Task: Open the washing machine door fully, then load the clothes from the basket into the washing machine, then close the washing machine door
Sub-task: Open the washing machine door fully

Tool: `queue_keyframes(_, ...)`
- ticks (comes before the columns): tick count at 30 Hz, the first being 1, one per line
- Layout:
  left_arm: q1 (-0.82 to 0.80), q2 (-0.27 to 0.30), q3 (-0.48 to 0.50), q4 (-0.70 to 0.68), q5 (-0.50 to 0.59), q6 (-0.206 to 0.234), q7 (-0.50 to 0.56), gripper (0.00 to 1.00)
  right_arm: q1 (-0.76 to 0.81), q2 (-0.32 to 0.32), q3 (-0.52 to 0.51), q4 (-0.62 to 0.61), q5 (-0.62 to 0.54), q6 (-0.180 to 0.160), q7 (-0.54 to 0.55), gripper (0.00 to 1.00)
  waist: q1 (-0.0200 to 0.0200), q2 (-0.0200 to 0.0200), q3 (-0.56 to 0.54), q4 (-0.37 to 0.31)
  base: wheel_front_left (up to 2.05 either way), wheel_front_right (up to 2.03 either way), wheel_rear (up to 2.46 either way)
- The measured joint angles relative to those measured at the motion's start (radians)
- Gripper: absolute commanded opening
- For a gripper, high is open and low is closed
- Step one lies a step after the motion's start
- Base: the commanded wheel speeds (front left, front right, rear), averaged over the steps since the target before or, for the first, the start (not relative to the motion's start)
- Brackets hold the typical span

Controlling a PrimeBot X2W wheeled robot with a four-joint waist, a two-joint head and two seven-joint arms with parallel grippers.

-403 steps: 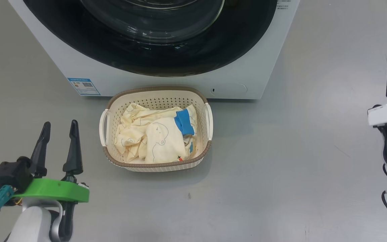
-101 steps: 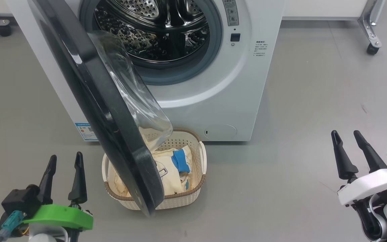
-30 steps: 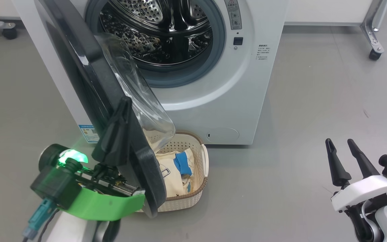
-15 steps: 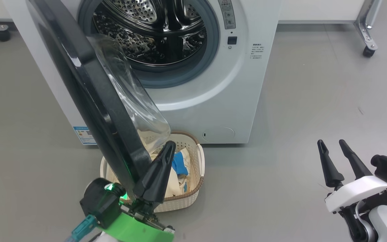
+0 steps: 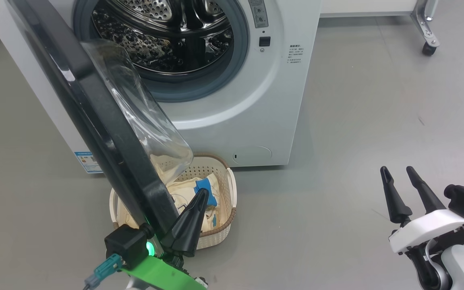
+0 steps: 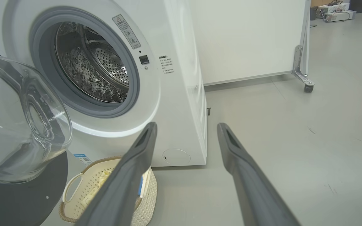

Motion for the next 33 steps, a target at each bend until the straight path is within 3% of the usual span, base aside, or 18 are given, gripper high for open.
queue_keyframes(13,-0.001,-0.003,0.032,0.074,-0.029,0.0,0.025,0.0,0.0,-0.001,-0.017,0.007,0.003,0.0,0.0,1.0,0.0,0.0,0.008,0.009,0.0,0.0,0.0)
queue_keyframes(33,-0.002,-0.014,0.045,0.127,-0.037,0.0,0.025,0.0,0.001,0.0,-0.026,0.013,0.009,0.0,0.0,1.0,0.0,0.0,0.0,0.125,0.0,0.0,0.0)
